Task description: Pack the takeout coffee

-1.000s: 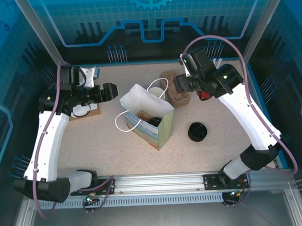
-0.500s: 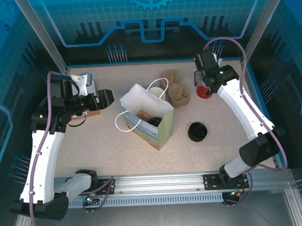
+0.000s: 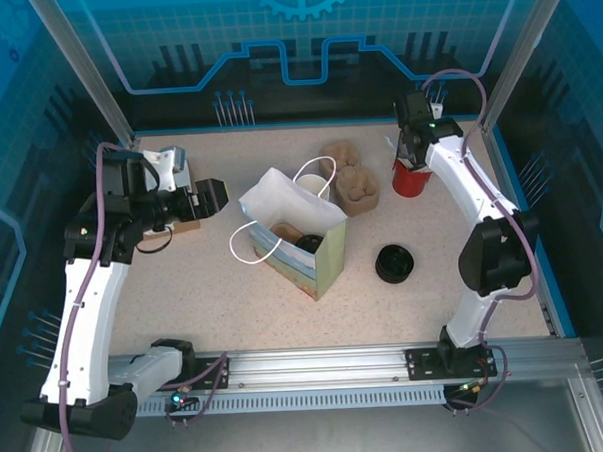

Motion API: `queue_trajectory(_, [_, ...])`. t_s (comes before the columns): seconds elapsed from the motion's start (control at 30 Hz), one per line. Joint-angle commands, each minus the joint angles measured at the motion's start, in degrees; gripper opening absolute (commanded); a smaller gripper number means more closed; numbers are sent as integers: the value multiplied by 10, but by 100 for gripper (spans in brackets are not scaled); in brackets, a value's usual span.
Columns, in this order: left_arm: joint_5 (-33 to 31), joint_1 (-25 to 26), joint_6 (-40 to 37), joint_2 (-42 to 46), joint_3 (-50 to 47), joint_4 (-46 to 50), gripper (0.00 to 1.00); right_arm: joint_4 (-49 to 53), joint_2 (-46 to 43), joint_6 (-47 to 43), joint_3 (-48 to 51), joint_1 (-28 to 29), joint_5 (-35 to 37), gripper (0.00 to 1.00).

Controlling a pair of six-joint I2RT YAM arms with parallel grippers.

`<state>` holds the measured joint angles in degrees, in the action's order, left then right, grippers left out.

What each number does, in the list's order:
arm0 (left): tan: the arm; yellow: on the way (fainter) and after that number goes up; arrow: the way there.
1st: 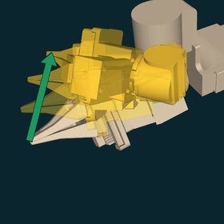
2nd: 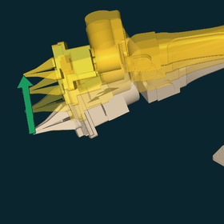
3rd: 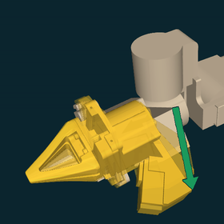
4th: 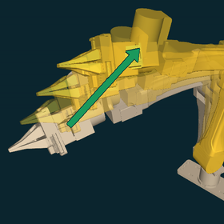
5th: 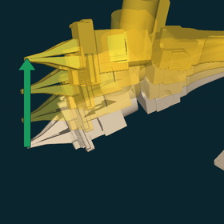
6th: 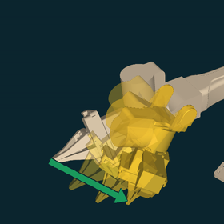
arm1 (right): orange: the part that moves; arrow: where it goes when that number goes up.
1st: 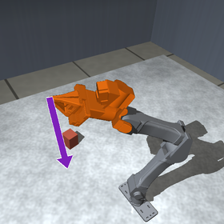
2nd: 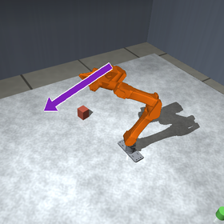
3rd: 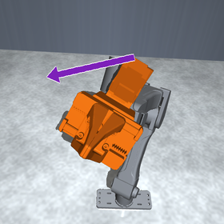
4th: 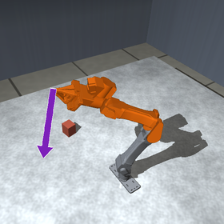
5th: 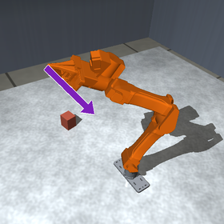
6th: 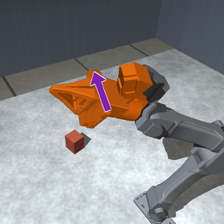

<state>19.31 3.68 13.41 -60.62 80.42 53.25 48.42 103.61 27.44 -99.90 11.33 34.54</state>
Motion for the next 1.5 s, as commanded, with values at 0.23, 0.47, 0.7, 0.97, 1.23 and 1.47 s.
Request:
queue_trajectory(0.23, [-15,-5,-14,-8,4,0,93,-11,62,4,-50,-28,-12,38])
queue_trajectory(0.47, [-17,-5,-15,-13,11,3,93,-29,43,-25,-42,-27,7,11])
queue_trajectory(0.7, [-16,-5,-15,-14,14,3,94,-12,24,-54,-55,-26,27,0])
queue_trajectory(0.97, [-14,-5,-16,-13,19,4,95,13,-10,-75,-72,-17,-3,0])
queue_trajectory(1.23, [-14,-5,-15,-8,10,-1,96,33,-76,-95,-84,3,-6,0])
queue_trajectory(1.47, [-11,-6,-11,-2,-1,-7,99,72,-134,-120,-122,48,-2,0])
